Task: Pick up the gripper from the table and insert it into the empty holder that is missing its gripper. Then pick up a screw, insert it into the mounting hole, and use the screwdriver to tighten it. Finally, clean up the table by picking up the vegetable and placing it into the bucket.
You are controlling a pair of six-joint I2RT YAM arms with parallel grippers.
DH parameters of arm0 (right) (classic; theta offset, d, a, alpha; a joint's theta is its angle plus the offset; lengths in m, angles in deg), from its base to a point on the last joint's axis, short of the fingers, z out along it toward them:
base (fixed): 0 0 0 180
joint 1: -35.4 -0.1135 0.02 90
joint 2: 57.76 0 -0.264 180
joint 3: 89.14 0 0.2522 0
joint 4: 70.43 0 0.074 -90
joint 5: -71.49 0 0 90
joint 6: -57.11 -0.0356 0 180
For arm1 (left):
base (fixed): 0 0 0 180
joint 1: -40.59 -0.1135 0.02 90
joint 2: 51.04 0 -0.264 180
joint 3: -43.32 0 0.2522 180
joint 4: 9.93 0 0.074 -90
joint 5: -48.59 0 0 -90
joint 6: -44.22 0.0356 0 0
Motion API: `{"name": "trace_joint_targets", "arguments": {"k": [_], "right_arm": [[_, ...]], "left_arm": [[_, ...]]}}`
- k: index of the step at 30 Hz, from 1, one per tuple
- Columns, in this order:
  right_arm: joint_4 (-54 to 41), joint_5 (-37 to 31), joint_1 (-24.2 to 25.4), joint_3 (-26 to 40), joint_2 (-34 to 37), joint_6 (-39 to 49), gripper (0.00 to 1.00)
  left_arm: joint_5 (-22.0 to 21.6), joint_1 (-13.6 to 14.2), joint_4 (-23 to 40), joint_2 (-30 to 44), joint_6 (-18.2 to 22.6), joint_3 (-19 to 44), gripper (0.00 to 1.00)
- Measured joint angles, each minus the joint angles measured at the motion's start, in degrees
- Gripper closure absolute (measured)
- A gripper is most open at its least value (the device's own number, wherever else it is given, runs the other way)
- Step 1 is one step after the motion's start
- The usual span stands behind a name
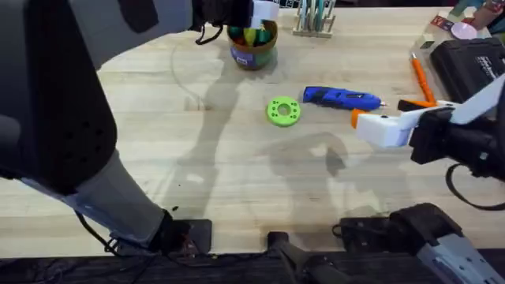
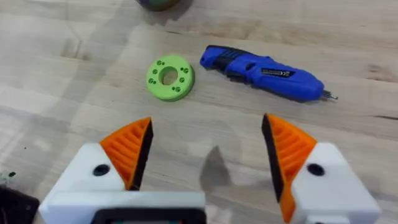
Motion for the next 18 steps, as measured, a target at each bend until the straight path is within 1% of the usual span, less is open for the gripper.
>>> {"name": "trace_joint_targets", "arguments": {"k": [1, 4, 8, 12, 15, 18], "right_arm": [[0.0, -0.01, 0.0, 0.0, 0.0, 0.0, 0.01], [0.0, 0.0, 0.0, 0.0, 0.0, 0.0, 0.01], [0.0, -0.01, 0.0, 0.0, 0.0, 0.0, 0.01], [0.0, 0.01, 0.0, 0.0, 0.0, 0.0, 0.01], [0.0, 0.01, 0.0, 0.0, 0.0, 0.0, 0.01], [0.0, -0.01, 0.0, 0.0, 0.0, 0.0, 0.01]], "left_arm": [[0.01, 0.0, 0.13, -0.04, -0.01, 0.0, 0.025], [0.05, 0.0, 1.59, -0.75, 0.01, 0.0, 0.016], [0.05, 0.0, 6.4, -4.46, 0.29, 0.0, 0.015], [-0.81, 0.0, 15.21, -11.13, 2.57, 0.0, 0.015], [-3.15, 0.0, 24.14, -17.19, 4.92, 0.0, 0.015], [-5.29, 0.0, 32.59, -21.89, 6.41, 0.0, 0.015]]}}
